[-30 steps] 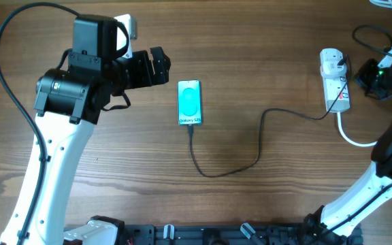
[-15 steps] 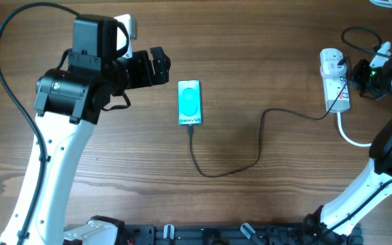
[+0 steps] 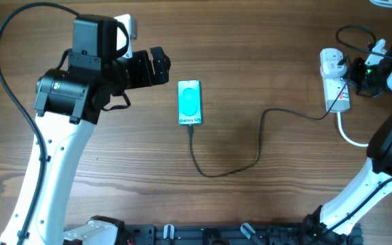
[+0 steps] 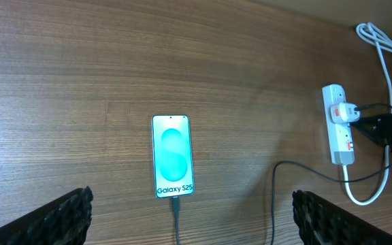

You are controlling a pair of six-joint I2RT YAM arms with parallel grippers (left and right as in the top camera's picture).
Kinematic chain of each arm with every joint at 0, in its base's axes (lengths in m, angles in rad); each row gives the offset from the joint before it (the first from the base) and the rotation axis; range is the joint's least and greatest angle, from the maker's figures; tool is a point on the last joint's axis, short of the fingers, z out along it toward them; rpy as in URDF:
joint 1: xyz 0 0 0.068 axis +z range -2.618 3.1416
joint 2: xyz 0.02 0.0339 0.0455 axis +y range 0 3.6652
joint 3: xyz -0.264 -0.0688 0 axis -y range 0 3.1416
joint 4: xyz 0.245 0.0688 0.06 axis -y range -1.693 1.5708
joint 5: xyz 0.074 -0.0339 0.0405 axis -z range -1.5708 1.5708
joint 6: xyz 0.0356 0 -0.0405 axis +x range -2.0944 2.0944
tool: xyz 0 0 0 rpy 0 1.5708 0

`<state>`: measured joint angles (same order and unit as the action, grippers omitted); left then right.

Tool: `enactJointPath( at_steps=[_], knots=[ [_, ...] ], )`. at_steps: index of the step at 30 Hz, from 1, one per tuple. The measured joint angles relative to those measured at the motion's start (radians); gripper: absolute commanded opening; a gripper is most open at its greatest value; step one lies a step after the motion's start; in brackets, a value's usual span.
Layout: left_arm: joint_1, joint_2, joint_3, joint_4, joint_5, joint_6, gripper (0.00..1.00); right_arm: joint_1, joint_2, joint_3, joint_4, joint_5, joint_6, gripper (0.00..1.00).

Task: Plug charger to phone and switch on socket
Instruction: 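Press the power strip switch beside the charger with the right gripper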

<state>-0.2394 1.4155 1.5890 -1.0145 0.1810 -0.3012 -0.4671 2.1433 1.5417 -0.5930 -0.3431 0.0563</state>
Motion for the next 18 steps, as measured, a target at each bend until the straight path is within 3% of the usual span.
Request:
enactJointPath(
  at_steps=[18],
  knots=[
    [0.000, 0.000, 0.000, 0.000, 0.000, 0.000, 1.00, 0.000, 0.000, 0.000, -0.012, 0.018, 0.190, 0.04]
  ],
)
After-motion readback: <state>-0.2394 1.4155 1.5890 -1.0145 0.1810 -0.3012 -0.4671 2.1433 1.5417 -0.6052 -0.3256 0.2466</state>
